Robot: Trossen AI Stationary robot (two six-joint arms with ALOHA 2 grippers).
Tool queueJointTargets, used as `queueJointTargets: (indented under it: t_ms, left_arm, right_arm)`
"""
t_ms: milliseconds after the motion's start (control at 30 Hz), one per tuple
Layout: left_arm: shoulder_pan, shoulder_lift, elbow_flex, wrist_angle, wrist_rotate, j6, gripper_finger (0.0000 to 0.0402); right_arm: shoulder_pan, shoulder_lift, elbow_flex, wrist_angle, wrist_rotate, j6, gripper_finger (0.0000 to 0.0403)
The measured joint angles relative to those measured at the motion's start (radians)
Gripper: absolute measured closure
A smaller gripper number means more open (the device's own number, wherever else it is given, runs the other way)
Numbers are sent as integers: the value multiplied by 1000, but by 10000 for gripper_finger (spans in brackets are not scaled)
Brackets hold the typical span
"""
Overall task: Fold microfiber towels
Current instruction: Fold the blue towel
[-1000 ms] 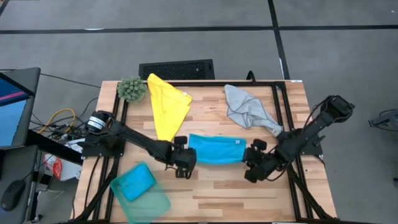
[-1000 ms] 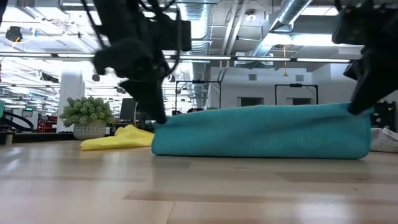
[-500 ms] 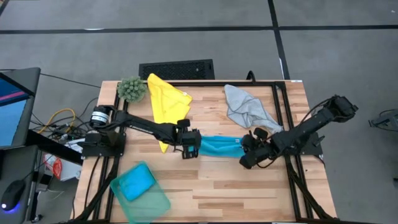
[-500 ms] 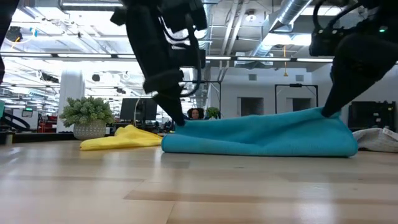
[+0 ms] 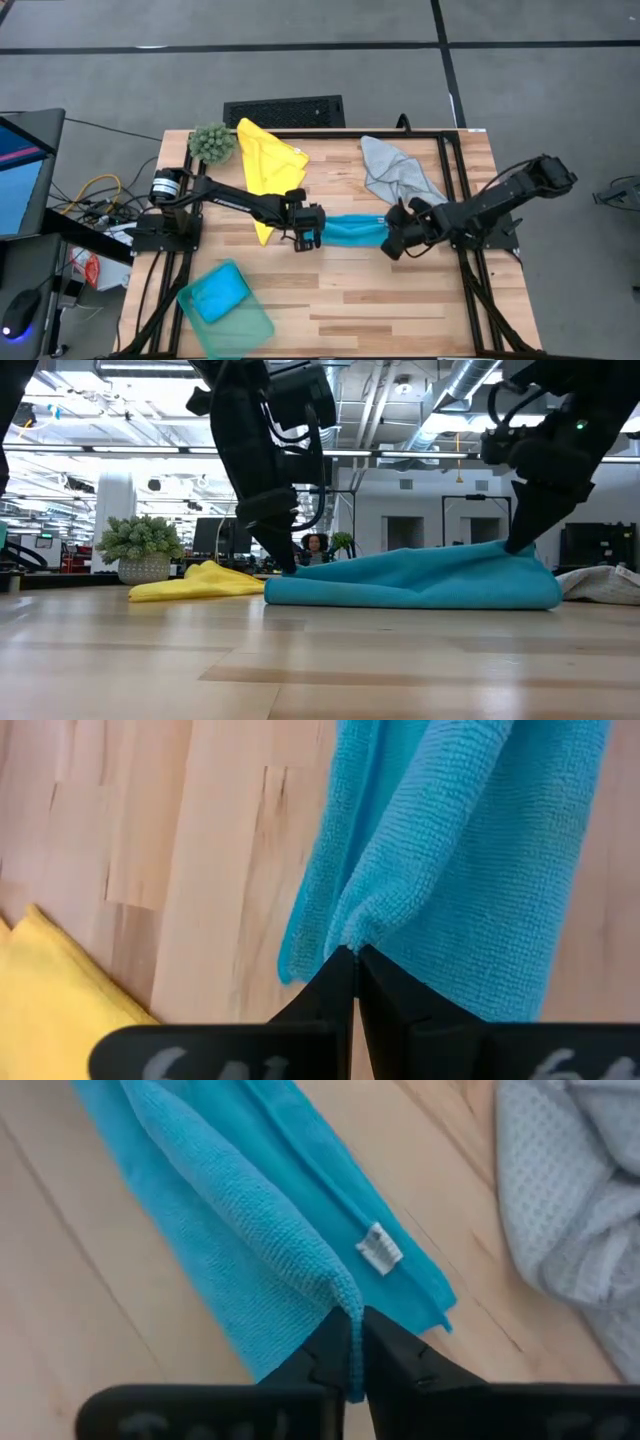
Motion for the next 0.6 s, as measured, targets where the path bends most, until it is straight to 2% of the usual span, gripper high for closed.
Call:
queueJointTargets:
  t_ms: [233, 600]
  left_arm:
    - [0, 0, 0, 14, -42, -45, 401]
    - [0, -1, 0, -7, -25, -70, 401]
  right_arm:
    - [-78, 0, -46, -4, -94, 8, 305]
    - [-123, -13, -50, 5, -92, -26, 212]
